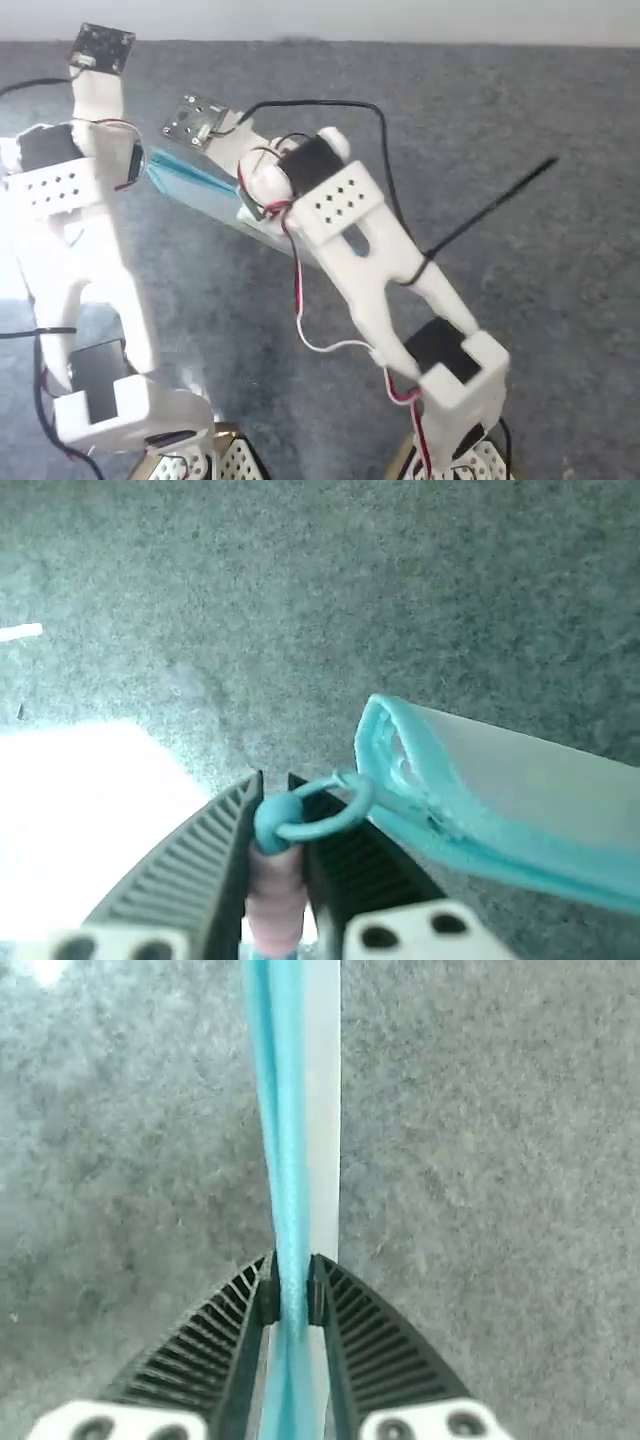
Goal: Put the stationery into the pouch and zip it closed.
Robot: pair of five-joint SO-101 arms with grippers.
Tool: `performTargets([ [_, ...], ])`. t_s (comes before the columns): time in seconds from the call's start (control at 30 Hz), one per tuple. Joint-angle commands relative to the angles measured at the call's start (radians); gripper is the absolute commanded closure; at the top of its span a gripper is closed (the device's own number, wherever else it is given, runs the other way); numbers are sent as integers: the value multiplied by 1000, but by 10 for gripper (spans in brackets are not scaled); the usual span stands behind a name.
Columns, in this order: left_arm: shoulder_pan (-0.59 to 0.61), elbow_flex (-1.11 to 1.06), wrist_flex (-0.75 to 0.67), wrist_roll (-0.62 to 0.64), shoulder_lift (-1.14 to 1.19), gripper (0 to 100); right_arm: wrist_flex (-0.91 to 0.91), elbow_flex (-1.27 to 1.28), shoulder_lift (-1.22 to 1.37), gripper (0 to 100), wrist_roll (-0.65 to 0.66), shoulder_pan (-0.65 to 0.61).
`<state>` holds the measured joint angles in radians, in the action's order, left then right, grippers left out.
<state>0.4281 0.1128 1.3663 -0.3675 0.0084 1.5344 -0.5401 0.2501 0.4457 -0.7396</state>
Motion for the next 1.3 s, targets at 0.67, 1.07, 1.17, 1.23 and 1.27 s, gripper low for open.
performTargets([
  [0.67, -94, 113, 141, -11, 132, 989, -54, 189, -234, 770, 0, -107],
  [1.07, -92, 257, 216, -15, 284, 989, -174, 89, 27, 707, 8, -85],
  [1.17, -92, 257, 213, -15, 285, 989, -168, 3, 105, 707, 3, -45],
  [1.23, -92, 257, 210, -15, 285, 989, -165, -49, 156, 707, 6, -35],
  [1.27, -92, 257, 209, -15, 285, 989, -165, -64, 179, 708, 6, -35],
])
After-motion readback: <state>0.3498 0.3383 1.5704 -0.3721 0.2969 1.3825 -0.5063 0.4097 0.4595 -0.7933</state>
